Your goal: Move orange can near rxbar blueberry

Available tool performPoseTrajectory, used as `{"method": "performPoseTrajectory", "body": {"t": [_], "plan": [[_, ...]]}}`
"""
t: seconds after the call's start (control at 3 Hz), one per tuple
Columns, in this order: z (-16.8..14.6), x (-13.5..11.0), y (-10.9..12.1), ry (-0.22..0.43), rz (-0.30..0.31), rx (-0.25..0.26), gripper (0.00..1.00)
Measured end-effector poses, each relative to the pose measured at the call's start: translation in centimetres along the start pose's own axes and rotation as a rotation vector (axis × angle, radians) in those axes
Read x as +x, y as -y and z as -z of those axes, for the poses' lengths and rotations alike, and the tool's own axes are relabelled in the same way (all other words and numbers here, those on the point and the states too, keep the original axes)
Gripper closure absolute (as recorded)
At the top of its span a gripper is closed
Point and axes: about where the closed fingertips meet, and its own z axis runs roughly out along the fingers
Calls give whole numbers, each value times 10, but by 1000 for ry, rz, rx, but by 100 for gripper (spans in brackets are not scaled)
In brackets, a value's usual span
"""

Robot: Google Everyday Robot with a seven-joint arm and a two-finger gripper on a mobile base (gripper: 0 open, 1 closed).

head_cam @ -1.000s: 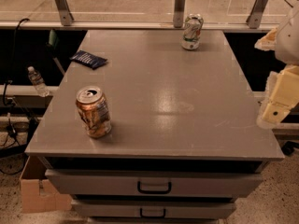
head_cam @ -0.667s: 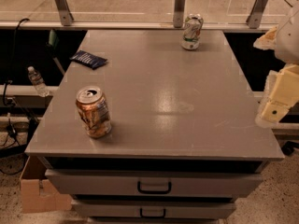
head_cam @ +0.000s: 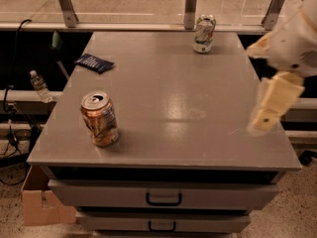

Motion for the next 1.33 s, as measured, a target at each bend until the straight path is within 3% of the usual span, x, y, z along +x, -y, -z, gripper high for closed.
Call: {"method": "performPoseTrajectory", "body": {"t": [0.33, 0.67, 1.33], "plan": [[-41, -76, -16, 197, 93, -125, 0], [-40, -90, -22, 241, 96, -148, 0], [-43, -91, -20, 257, 101, -149, 0]]}}
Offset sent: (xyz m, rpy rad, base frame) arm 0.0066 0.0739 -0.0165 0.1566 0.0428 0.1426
